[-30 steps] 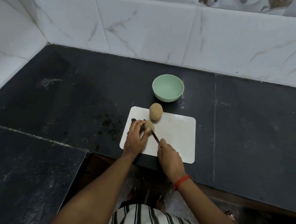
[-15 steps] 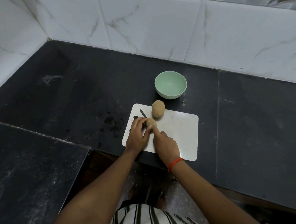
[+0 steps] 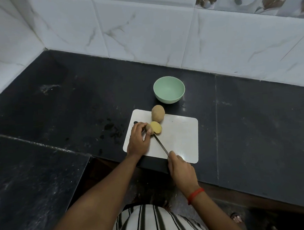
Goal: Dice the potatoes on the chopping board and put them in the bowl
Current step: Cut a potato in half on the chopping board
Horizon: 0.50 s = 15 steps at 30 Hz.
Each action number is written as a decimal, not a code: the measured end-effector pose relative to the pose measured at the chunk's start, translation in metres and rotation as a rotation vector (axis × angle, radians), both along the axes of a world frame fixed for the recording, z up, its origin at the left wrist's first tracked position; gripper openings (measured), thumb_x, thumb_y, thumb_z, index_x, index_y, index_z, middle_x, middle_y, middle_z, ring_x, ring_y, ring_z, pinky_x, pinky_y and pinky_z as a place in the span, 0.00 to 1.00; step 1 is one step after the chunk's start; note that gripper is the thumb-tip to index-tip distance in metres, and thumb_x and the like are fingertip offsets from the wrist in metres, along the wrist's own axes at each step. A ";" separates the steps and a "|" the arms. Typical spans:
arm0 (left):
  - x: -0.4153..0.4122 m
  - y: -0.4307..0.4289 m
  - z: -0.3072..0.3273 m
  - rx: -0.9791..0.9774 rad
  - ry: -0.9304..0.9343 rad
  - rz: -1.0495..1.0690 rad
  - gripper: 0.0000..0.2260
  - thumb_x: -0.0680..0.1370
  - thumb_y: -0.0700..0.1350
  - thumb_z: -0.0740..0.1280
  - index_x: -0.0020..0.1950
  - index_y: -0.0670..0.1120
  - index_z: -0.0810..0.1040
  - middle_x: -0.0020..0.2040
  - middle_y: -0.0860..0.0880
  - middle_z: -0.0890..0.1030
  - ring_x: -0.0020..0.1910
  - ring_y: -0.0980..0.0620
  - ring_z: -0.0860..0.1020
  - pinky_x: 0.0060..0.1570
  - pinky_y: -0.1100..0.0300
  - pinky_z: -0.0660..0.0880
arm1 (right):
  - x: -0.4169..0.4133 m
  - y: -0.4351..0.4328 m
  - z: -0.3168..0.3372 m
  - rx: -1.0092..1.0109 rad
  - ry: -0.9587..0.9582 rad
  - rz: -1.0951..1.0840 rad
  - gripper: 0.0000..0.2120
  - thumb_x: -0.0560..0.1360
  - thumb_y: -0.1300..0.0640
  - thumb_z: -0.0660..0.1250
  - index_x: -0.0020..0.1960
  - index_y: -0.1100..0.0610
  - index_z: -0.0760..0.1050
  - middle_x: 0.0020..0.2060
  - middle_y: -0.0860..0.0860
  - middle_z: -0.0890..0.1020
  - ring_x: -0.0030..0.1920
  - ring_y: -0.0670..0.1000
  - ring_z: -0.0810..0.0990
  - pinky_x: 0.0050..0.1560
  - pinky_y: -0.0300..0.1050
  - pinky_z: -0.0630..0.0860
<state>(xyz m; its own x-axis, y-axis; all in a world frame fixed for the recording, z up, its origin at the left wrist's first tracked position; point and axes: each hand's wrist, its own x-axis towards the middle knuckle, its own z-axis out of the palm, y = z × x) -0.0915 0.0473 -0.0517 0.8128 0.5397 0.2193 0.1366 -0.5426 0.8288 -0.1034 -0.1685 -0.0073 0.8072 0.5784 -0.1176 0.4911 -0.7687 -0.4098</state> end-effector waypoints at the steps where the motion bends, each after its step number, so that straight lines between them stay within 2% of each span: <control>1: 0.000 0.000 0.001 -0.005 -0.012 0.001 0.12 0.81 0.49 0.65 0.62 0.45 0.76 0.59 0.52 0.76 0.59 0.50 0.76 0.60 0.48 0.77 | 0.002 -0.002 0.002 0.048 0.004 -0.006 0.06 0.84 0.50 0.53 0.49 0.49 0.59 0.38 0.50 0.75 0.35 0.60 0.78 0.30 0.50 0.68; 5: 0.001 0.000 0.008 -0.024 -0.048 -0.030 0.06 0.79 0.43 0.68 0.55 0.48 0.75 0.52 0.59 0.75 0.55 0.52 0.77 0.56 0.48 0.77 | 0.008 -0.013 0.014 0.275 0.010 -0.135 0.08 0.84 0.50 0.56 0.47 0.48 0.61 0.33 0.47 0.76 0.31 0.52 0.77 0.28 0.50 0.70; 8: 0.000 0.005 0.011 -0.035 0.006 -0.066 0.10 0.78 0.45 0.72 0.57 0.47 0.76 0.52 0.59 0.76 0.54 0.53 0.77 0.56 0.53 0.77 | 0.020 -0.011 0.031 0.511 0.044 -0.242 0.08 0.83 0.52 0.61 0.47 0.49 0.64 0.31 0.45 0.74 0.30 0.45 0.75 0.27 0.36 0.65; 10: -0.003 0.009 0.013 -0.035 0.061 -0.113 0.14 0.76 0.47 0.75 0.59 0.47 0.76 0.52 0.64 0.75 0.55 0.56 0.76 0.58 0.58 0.76 | 0.033 -0.003 0.038 0.597 0.090 -0.267 0.06 0.82 0.51 0.63 0.50 0.51 0.68 0.30 0.44 0.74 0.31 0.44 0.75 0.28 0.34 0.65; 12: -0.008 0.013 0.014 -0.034 0.098 -0.145 0.19 0.75 0.49 0.77 0.63 0.47 0.76 0.54 0.65 0.76 0.57 0.57 0.76 0.59 0.61 0.75 | 0.051 0.010 0.036 0.578 0.108 -0.246 0.08 0.80 0.48 0.67 0.54 0.51 0.72 0.30 0.44 0.75 0.31 0.44 0.75 0.30 0.34 0.66; 15: -0.012 0.014 0.009 -0.079 0.110 -0.139 0.24 0.74 0.50 0.78 0.67 0.49 0.76 0.61 0.57 0.79 0.60 0.56 0.77 0.62 0.59 0.75 | 0.078 0.040 0.021 0.446 0.099 -0.185 0.16 0.76 0.47 0.72 0.60 0.51 0.75 0.33 0.44 0.78 0.34 0.47 0.76 0.35 0.39 0.71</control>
<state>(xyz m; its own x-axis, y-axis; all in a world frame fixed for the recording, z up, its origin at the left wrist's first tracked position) -0.1032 0.0614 -0.0425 0.8976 0.4323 0.0864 0.1570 -0.4966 0.8537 -0.0258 -0.1290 0.0134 0.8985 0.4382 0.0279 0.3056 -0.5784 -0.7564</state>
